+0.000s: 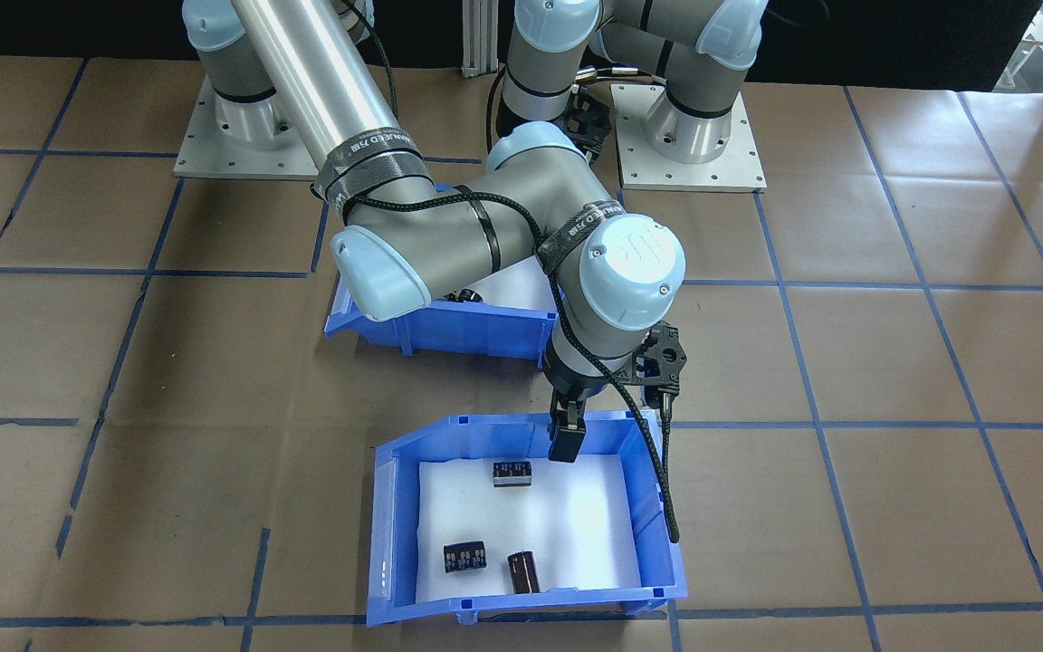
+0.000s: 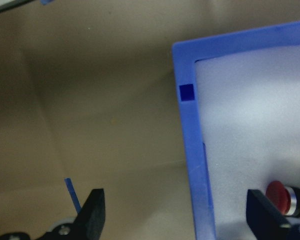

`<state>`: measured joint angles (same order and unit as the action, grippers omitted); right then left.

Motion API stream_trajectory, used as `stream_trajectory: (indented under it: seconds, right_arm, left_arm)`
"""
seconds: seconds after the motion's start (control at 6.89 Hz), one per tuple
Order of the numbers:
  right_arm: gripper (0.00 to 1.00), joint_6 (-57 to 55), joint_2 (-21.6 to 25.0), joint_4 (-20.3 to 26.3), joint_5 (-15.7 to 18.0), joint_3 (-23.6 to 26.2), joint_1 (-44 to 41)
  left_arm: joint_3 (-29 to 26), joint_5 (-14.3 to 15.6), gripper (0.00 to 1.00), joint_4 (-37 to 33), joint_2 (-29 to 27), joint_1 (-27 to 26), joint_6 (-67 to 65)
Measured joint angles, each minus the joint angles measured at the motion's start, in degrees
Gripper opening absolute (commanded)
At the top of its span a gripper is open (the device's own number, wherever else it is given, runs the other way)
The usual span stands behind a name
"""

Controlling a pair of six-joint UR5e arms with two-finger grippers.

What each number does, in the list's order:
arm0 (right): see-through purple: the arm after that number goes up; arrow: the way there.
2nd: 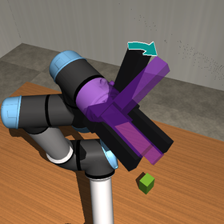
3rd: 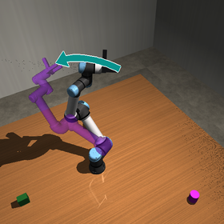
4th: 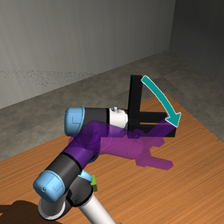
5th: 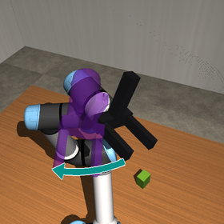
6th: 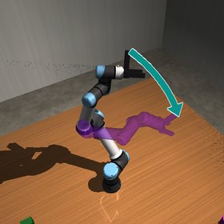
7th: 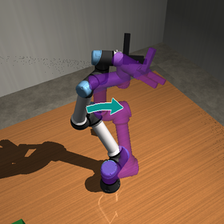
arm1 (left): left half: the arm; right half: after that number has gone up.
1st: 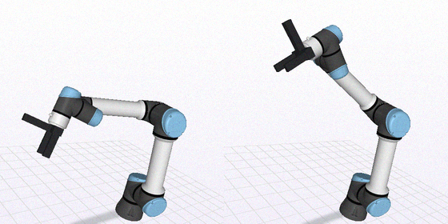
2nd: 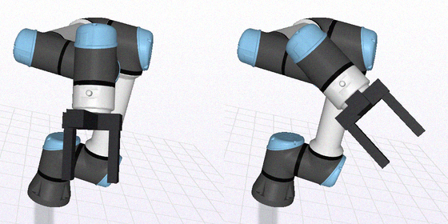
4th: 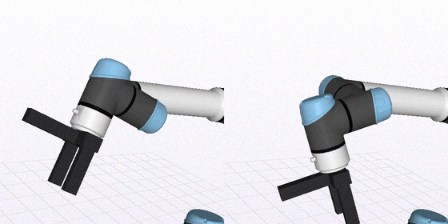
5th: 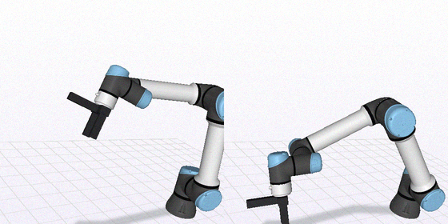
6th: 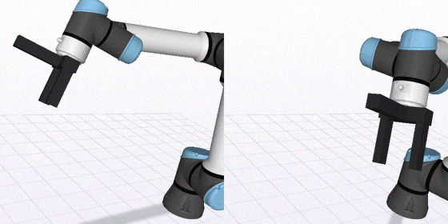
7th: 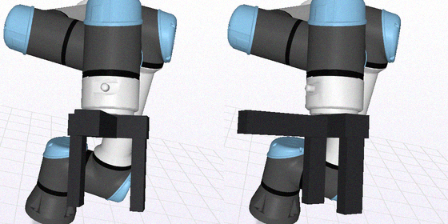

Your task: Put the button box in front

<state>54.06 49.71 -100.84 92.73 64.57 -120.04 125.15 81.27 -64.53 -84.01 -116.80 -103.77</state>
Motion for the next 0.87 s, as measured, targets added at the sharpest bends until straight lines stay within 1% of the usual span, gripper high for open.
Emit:
stream_trajectory:
  seconds: [0.15, 0.44, 0.58, 0.73, 0.87]
  right_arm:
    - [1.00, -0.2, -0.2, -2.4, 0.8, 0.9, -0.1]
    - [1.00, 0.0, -0.3, -4.2, 1.3, 1.4, 0.0]
    - [0.93, -0.2, -0.6, -4.5, 1.4, 1.6, 0.1]
    - [0.61, -0.3, -0.9, -4.9, 1.4, 1.8, 0.1]
    - [0.32, -0.3, -0.9, -5.5, 1.8, 1.7, 0.1]
  left_arm:
    - [1.3, -0.1, 0.94, 3.6, -0.8, 0.0, -0.5]
    - [2.2, -0.2, 0.93, 6.0, -1.7, 0.0, -1.7]
    - [2.2, -0.2, 0.66, 6.7, -2.5, 0.0, -2.0]
    - [2.2, -0.3, 0.46, 8.1, -3.5, 0.0, -2.1]
    - [2.3, -0.3, 0.25, 9.7, -4.2, 0.0, -2.0]
